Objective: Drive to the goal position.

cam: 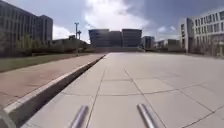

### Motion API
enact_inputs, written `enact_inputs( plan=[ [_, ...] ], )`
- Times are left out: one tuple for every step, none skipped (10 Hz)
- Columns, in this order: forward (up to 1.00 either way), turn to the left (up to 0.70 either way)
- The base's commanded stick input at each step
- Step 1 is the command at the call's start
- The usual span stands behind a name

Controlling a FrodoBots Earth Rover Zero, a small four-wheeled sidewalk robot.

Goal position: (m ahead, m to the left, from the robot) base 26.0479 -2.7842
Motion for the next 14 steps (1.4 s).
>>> enact_inputs(
  plan=[
    [0.7,0.0],
    [0.7,0.0],
    [0.7,0.0],
    [0.7,0.0],
    [0.7,0.0],
    [0.7,0.0],
    [0.7,0.0],
    [0.7,0.0],
    [0.7,0.0],
    [0.7,0.0],
    [0.7,0.0],
    [0.7,-0.32],
    [0.7,-0.35],
    [0.7,-0.23]
  ],
)
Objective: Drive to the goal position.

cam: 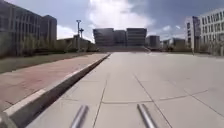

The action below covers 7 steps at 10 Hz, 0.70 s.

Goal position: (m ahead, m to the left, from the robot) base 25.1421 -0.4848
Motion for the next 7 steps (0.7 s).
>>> enact_inputs(
  plan=[
    [0.7,0.0],
    [0.7,0.0],
    [0.7,0.0],
    [0.7,0.0],
    [0.7,0.0],
    [0.7,0.0],
    [0.7,0.0]
  ],
)
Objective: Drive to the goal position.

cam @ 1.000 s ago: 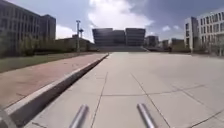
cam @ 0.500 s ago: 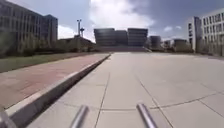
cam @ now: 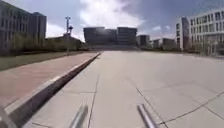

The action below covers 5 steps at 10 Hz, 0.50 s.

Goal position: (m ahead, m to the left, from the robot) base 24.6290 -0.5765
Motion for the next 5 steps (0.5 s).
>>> enact_inputs(
  plan=[
    [0.7,0.0],
    [0.7,0.0],
    [0.7,0.0],
    [0.7,0.0],
    [0.7,0.0]
  ],
)
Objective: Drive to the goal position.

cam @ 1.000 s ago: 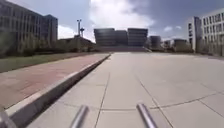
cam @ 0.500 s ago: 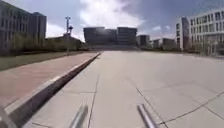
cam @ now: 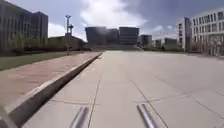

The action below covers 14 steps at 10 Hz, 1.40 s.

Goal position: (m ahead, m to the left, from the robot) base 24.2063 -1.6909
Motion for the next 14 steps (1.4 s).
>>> enact_inputs(
  plan=[
    [0.7,0.0],
    [0.7,0.0],
    [0.7,0.0],
    [0.7,0.0],
    [0.7,0.0],
    [0.7,0.0],
    [0.7,0.0],
    [0.7,0.0],
    [0.7,0.0],
    [0.7,0.0],
    [0.7,0.0],
    [0.7,0.0],
    [0.7,0.0],
    [0.7,0.0]
  ],
)
